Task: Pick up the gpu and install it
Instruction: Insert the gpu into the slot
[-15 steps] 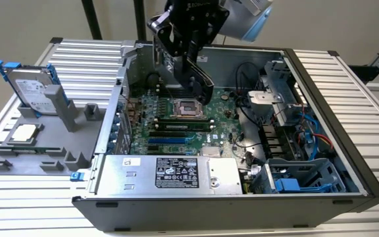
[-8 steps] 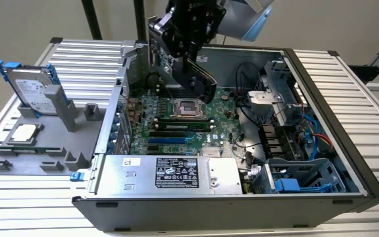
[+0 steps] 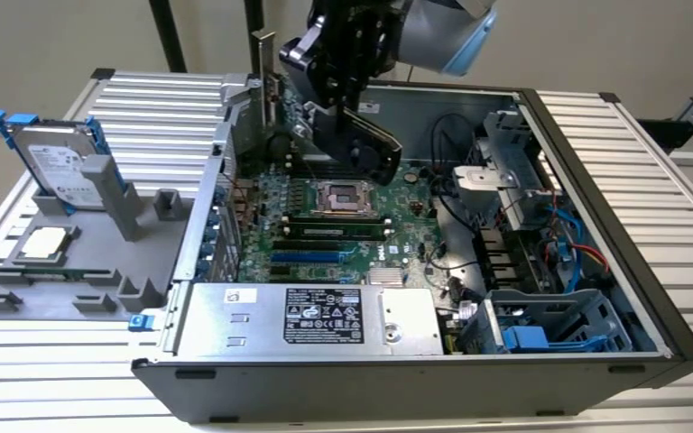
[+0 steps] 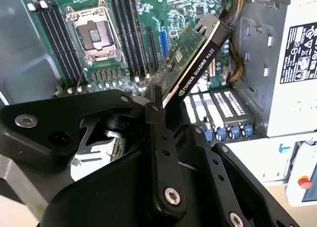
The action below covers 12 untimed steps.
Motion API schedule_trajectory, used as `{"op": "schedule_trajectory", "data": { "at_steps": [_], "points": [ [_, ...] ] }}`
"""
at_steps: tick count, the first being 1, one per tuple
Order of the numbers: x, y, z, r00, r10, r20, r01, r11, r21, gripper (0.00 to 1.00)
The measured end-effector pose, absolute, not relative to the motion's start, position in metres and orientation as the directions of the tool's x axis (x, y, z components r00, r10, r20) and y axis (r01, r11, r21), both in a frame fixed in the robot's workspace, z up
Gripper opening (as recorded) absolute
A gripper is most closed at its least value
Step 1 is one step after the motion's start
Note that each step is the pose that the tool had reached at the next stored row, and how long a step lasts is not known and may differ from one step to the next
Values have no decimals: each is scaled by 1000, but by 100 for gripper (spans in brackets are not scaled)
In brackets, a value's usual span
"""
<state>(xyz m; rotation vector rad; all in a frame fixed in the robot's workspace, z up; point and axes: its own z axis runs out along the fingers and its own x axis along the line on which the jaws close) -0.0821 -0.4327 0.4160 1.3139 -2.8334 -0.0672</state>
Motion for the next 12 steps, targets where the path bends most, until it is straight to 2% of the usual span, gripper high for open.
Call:
{"op": "schedule_trajectory", "data": {
  "at_steps": [12],
  "points": [
    [-82, -433, 416, -511, -859, -2, -859, 511, 46, 0]
  ]
}}
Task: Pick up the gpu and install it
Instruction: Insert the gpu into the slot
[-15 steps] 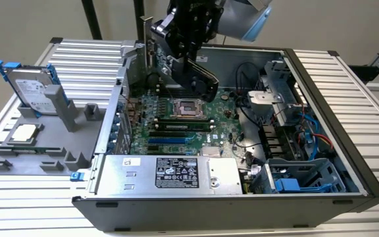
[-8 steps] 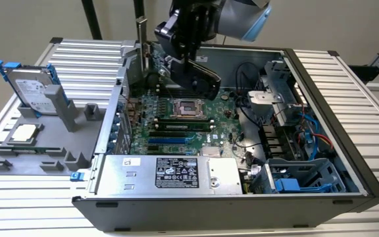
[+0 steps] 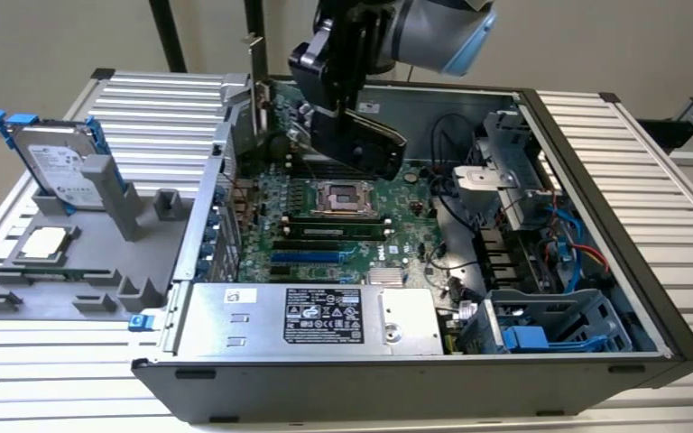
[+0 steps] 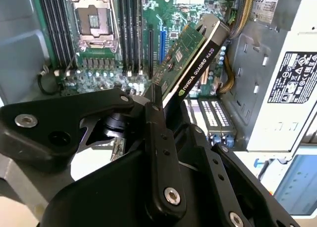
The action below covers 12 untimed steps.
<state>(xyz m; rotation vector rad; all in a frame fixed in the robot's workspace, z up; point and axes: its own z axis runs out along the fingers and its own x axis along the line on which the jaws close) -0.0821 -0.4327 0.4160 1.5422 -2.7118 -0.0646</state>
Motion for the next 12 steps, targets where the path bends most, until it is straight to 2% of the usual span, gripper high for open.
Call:
{"op": "schedule_trajectory", "data": {
  "at_steps": [12],
  "points": [
    [-82, -433, 416, -328, -945, -2, -944, 327, 46, 0]
  ]
}}
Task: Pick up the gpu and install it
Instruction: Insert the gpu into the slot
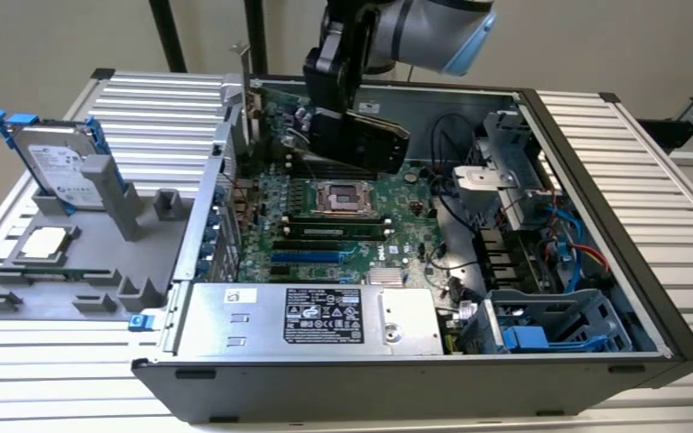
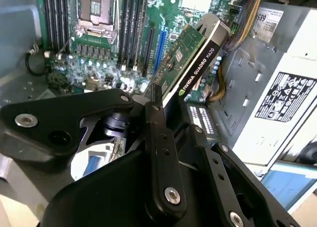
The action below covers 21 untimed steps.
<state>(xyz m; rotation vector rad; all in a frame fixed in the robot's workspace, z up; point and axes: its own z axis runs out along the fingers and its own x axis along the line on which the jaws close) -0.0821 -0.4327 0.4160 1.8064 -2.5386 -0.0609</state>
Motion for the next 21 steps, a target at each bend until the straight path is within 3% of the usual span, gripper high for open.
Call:
{"op": "schedule_trajectory", "data": {
  "at_steps": [13, 21],
  "points": [
    [-82, -433, 416, -100, -995, -2, -994, 100, 47, 0],
    [-82, -433, 415, -84, -996, -2, -996, 84, 42, 0]
  ]
}}
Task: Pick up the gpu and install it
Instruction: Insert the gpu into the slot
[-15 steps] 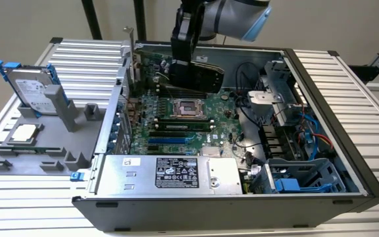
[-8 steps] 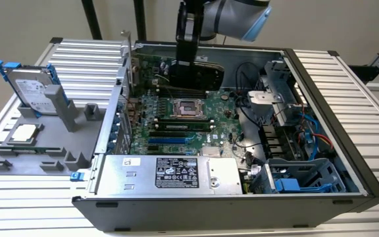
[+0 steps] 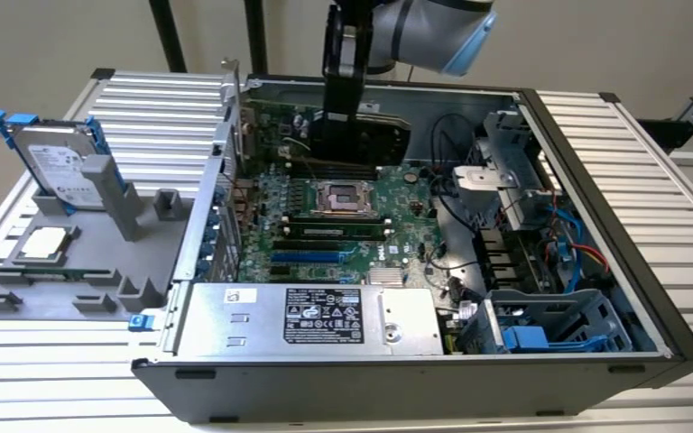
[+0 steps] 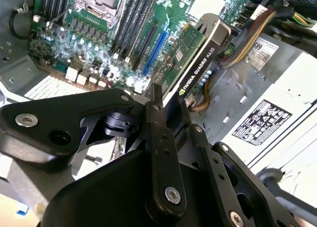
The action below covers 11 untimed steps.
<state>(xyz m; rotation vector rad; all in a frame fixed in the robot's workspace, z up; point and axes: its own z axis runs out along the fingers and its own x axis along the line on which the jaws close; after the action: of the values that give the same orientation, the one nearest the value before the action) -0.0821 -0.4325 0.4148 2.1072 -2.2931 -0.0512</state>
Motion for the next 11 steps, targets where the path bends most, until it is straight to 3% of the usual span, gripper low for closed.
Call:
{"op": "schedule_trajectory", "data": {
  "at_steps": [11],
  "points": [
    [-82, -433, 409, -69, -998, -3, -997, 69, 19, 0]
  ]
}}
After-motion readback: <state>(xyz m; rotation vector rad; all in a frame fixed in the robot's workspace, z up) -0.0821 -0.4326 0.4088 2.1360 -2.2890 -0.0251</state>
